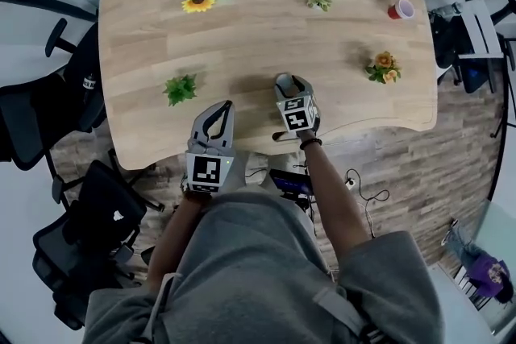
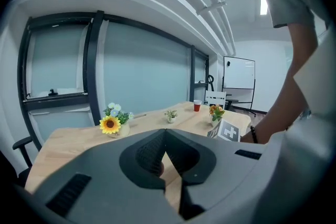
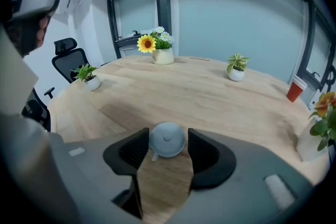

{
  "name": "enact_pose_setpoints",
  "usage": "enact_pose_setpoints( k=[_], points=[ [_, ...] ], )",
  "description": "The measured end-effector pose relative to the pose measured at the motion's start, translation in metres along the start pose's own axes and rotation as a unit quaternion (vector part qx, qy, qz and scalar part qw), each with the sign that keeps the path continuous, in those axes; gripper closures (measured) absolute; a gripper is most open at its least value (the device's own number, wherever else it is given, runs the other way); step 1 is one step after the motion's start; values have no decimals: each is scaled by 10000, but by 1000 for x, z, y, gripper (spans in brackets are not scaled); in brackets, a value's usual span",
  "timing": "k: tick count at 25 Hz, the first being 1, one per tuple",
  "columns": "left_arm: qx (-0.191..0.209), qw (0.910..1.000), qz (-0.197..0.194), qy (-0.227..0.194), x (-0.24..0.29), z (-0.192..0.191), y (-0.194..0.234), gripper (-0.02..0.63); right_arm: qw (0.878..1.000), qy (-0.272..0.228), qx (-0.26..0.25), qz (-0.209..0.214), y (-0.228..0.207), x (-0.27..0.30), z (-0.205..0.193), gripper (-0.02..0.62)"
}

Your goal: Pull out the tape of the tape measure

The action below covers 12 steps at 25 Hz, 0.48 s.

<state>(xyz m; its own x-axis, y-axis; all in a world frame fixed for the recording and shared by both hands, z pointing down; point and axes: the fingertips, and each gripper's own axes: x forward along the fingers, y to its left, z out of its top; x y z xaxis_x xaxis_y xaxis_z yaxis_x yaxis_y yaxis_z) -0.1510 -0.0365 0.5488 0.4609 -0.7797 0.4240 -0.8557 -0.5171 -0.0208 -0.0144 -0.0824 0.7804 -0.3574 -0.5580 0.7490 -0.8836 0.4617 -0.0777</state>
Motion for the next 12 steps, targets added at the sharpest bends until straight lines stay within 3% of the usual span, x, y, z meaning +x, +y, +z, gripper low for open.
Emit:
enact_pose_setpoints(
  k=[12],
  points=[
    [-19,9999,126,24,0,1,5,597,9984,441,-238,251,8,12,-6,368]
  ],
)
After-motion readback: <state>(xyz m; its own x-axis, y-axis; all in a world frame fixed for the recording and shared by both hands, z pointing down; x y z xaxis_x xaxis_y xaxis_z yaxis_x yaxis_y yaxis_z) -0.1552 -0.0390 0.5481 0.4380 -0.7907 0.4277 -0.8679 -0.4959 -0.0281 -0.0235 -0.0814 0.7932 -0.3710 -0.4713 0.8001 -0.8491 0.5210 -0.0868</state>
